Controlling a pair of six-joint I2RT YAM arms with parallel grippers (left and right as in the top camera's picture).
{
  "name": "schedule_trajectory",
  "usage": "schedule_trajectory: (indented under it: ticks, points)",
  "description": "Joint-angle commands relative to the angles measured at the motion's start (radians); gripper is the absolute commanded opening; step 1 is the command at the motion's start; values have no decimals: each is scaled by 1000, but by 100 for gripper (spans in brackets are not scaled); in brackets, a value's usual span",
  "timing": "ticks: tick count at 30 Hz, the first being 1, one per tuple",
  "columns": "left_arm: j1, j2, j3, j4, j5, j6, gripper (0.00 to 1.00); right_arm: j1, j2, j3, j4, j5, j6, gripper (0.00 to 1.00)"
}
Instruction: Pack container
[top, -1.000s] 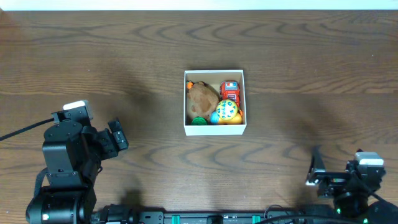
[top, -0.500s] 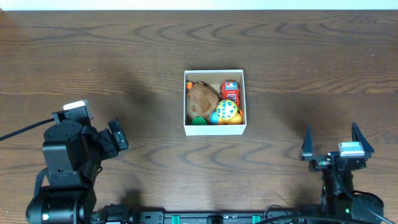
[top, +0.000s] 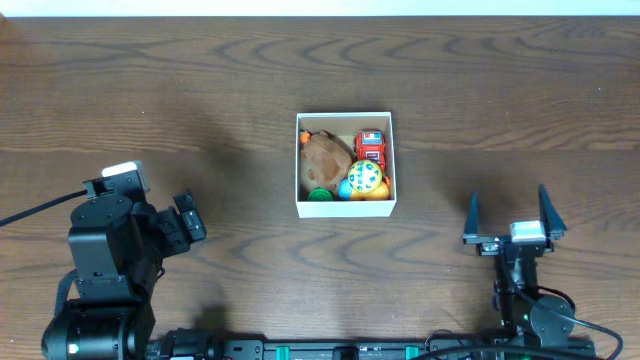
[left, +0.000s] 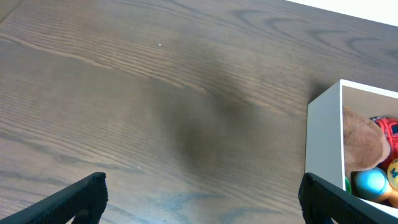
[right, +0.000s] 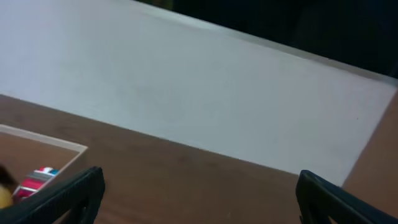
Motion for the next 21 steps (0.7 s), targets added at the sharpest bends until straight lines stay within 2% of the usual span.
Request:
schedule_trajectory:
  ticks: [1, 7, 21]
  points:
    - [2, 0, 3, 0, -11, -12, 98, 8, -7, -1, -33, -26, -13, 99]
    - [2, 0, 3, 0, -11, -12, 98, 8, -7, -1, -250, -80, 6, 99]
    - [2, 0, 3, 0, -11, -12, 98, 27, -6, -1, -248, -70, 6, 99]
